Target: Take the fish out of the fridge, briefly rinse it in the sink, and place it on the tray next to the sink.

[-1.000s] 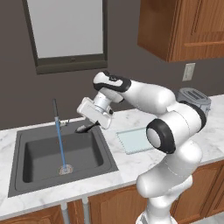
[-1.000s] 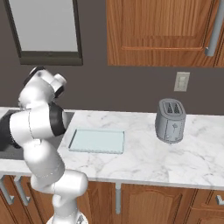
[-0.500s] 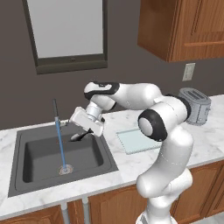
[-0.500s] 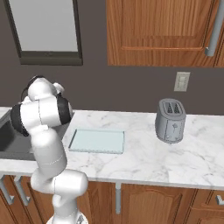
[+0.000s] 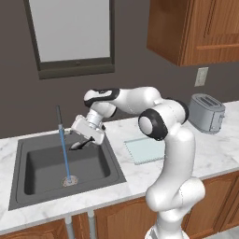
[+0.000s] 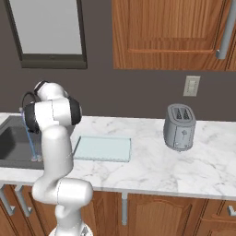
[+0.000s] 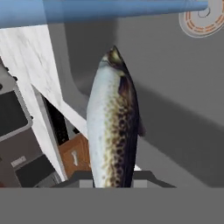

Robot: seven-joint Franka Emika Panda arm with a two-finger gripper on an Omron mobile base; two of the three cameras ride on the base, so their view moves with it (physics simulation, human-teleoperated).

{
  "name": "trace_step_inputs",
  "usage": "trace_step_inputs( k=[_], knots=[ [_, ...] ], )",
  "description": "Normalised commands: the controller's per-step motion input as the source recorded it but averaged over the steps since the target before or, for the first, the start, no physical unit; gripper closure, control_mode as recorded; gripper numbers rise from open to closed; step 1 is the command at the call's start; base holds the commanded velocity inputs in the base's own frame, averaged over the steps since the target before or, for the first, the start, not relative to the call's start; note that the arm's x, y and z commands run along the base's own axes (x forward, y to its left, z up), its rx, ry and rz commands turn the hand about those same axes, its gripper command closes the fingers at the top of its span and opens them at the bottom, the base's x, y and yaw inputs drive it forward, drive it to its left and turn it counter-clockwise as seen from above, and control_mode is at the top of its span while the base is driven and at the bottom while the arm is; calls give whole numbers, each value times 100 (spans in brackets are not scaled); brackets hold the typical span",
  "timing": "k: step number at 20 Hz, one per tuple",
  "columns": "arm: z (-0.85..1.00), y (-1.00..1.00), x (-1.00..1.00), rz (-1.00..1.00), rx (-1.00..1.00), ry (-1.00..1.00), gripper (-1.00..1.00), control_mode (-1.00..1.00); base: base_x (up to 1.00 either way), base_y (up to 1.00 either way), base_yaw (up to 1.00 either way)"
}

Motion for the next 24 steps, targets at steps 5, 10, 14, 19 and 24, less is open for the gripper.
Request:
trace_step_inputs(
  k=[5,10,14,19,24],
  knots=[
    [-9,17,39,4,8,-7,100,-100,0,0,0],
    [-6,14,38,2,7,-10,100,-100,0,0,0],
    [-18,32,26,1,8,-8,100,-100,0,0,0],
    [-26,41,3,2,5,-2,100,-100,0,0,0],
    [-22,42,-1,1,0,0,100,-100,0,0,0]
  ],
)
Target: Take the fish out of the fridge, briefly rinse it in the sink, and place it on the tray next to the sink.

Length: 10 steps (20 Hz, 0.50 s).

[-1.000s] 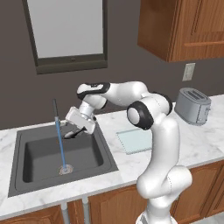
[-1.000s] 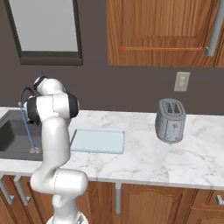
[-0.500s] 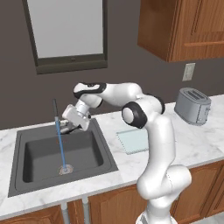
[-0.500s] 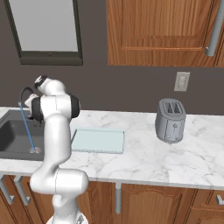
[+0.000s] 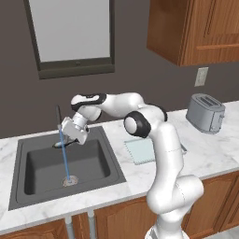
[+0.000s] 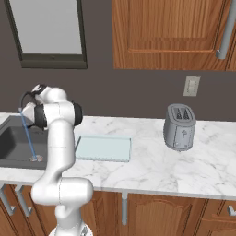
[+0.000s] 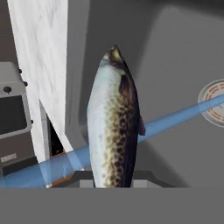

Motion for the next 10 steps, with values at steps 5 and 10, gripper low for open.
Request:
trace_step_inputs(
  k=[5,10],
  knots=[
    [-1,16,-17,0,0,-3,100,-100,0,0,0],
    [1,1,-43,-1,0,-9,100,-100,0,0,0]
  ],
)
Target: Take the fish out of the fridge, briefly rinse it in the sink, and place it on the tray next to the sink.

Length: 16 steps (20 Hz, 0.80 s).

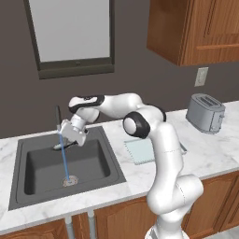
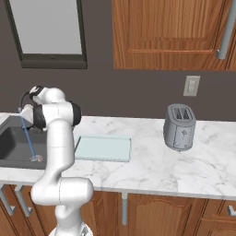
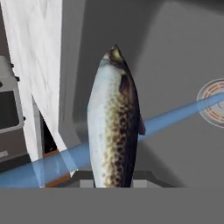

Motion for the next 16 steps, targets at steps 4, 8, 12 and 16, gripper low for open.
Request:
trace_step_inputs(
  k=[4,8,12,16],
  knots=[
    [0,-1,-54,0,0,-7,100,-100,0,0,0],
    [2,0,-69,-2,0,-11,100,-100,0,0,0],
    [7,0,-75,-3,0,-12,100,-100,0,0,0],
    [0,-6,5,-3,-8,-10,100,-100,0,0,0]
  ],
)
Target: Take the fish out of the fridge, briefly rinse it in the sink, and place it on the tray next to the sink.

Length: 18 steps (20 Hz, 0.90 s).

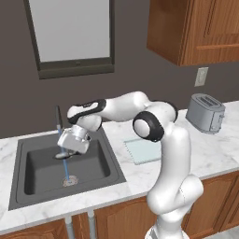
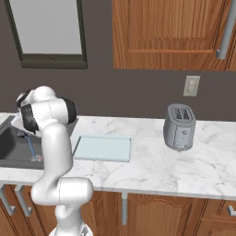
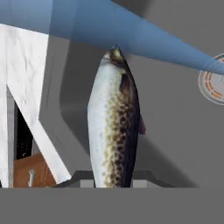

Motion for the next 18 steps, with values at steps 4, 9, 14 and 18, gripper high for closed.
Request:
trace_step_inputs(
  k=[4,9,14,18],
  knots=[
    [0,-26,49,-14,-21,-11,100,-100,0,0,0],
    [0,-18,57,-14,-16,-6,100,-100,0,0,0],
    [0,0,33,-10,0,0,100,-100,0,0,0],
    [37,-26,-41,-55,0,0,100,-100,0,0,0]
  ],
)
